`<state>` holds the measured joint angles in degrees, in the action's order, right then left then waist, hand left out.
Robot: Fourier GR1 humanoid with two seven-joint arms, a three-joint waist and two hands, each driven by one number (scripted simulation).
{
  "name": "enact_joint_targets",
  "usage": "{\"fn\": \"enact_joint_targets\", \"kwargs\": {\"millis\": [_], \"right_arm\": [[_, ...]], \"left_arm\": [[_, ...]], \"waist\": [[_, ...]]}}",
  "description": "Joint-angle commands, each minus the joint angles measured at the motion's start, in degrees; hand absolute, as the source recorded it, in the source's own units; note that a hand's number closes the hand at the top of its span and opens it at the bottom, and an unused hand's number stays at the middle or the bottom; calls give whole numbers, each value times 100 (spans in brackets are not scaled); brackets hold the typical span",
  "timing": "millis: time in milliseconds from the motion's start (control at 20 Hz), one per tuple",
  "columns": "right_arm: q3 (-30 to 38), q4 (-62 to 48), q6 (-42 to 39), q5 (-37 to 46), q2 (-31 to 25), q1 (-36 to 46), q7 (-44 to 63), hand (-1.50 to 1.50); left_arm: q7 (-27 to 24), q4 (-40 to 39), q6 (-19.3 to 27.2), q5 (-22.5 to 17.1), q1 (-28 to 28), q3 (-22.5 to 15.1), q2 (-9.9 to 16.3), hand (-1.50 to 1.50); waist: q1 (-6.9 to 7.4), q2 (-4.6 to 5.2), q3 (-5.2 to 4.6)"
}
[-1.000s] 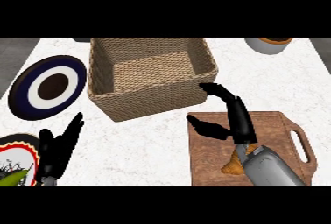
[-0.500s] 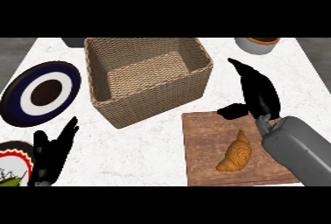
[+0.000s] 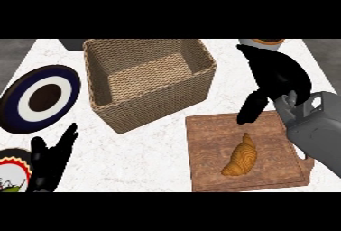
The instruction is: Pick the croissant from the cutting board and place it in the basket
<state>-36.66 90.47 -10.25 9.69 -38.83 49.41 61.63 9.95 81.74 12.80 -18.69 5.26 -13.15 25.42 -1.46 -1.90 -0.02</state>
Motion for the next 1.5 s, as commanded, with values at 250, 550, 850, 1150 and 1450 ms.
{"fn": "enact_joint_targets", "kwargs": {"millis": [250, 550, 850, 1150, 1450], "right_arm": [[80, 528, -1645, -1949, -571, 672, 1781, -150], [-58, 994, -1348, -2647, -1046, 698, 2135, -150], [-352, 1274, -615, -2669, -1031, 596, 2243, -150], [-571, 1370, -39, -2167, -1069, 0, 1863, -150], [-993, 1247, -114, -1915, -905, -118, 2016, -150]], "left_arm": [[170, -147, 31, 6, 334, -162, -174, 0], [111, -87, -98, -53, 435, -33, -88, 0], [-62, -288, -37, 101, 335, -102, -313, 0], [257, -139, -187, 24, 233, 7, -150, 0], [154, -150, -31, 232, 280, -108, -352, 0]], "waist": [[-88, 53, -44], [-36, 87, -26], [9, 128, -17], [38, 152, -4], [108, 160, -10]]}}
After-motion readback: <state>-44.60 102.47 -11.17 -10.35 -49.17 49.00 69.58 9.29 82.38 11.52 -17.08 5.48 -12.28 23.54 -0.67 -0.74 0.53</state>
